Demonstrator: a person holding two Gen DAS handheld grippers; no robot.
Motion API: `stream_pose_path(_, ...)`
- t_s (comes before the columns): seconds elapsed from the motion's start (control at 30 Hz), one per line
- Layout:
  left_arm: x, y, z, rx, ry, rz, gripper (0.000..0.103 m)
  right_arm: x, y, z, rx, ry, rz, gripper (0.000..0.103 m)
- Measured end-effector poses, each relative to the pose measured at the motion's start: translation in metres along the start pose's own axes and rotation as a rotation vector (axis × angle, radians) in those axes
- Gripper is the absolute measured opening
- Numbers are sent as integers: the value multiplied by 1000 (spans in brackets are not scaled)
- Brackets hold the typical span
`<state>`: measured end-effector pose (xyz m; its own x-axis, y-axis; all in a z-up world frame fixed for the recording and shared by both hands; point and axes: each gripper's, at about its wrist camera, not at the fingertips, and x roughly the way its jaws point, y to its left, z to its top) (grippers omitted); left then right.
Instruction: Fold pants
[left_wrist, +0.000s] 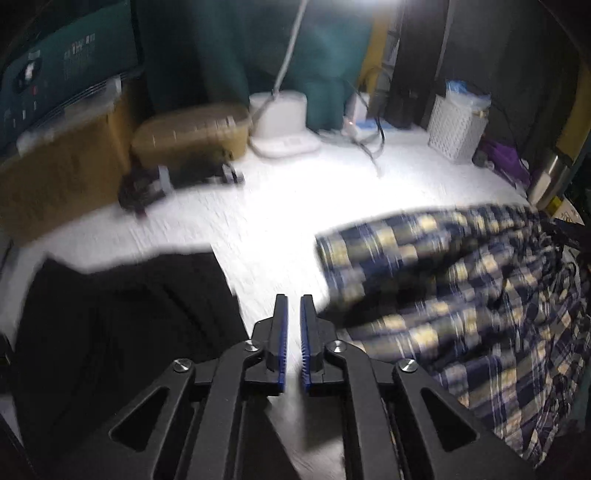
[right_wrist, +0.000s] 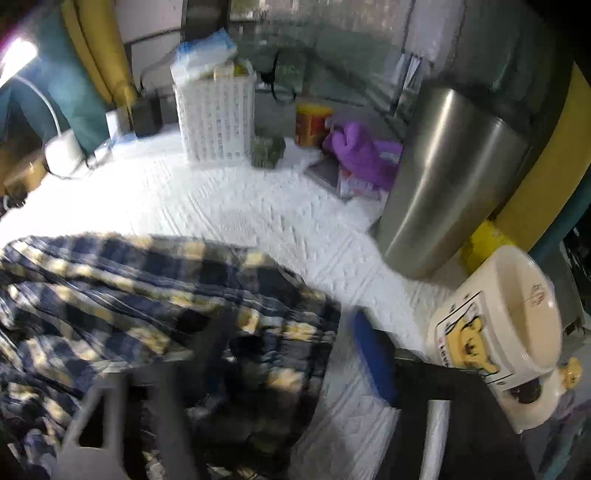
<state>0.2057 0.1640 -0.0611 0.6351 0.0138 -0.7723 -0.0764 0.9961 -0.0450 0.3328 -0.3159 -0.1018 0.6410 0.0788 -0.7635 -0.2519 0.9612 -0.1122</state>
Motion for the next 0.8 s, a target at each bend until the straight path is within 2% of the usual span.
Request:
stream_pose_path(0.03, -2, 1, 9, 5, -23, -14, 27, -7, -1, 2, 5, -25, 12, 85)
stream_pose_path(0.07, 0, 3, 17, 7, -42, -41, 49, -9, -1, 2, 3, -33, 18, 85)
stream_pose_path(0.1, 6, 4, 28, 9, -54, -92, 63, -11, 0, 4, 2, -38, 24, 85)
stream_pose_path(0.17, 26, 5, 43, 22, -38, -141, 63, -6, 0, 5, 0, -34, 50, 85)
stream_pose_path(0.27, 69, -5, 55, 86, 60, -184, 63, 9, -2, 3, 25, -5, 110, 85)
stream_pose_path(0.33, 95, -14, 53, 139, 129, -150, 63, 23, -2, 2, 51, 26, 129, 85)
stream_pose_path(0.37, 101, -19, 51, 157, 141, -146, 63, 27, -3, -1, 64, 42, 140, 84)
stream_pose_path(0.4, 101, -25, 49, 190, 116, -135, 63, 30, -4, -2, 73, 50, 156, 82)
stream_pose_path(0.43, 101, -30, 47, 216, 102, -147, 60, 31, -3, -3, 76, 53, 171, 78)
stream_pose_path(0.47, 100, -34, 45, 233, 101, -158, 48, 33, -1, -3, 71, 58, 179, 71)
stream_pose_path(0.5, 99, -39, 44, 254, 88, -161, 28, 34, 1, -4, 62, 57, 162, 58)
stream_pose_path(0.53, 97, -43, 43, 271, 82, -172, 19, 35, 3, -3, 54, 53, 153, 45)
stream_pose_path(0.57, 95, -46, 43, 278, 75, -173, 9, 34, 5, -1, 42, 45, 141, 22)
stream_pose_path(0.63, 87, -49, 46, 267, 3, -91, 8, 31, 7, 2, 34, 23, 143, 21)
stream_pose_path(0.8, 59, -46, 62, 237, -152, 12, 8, 15, 23, 19, -28, -65, 88, 19)
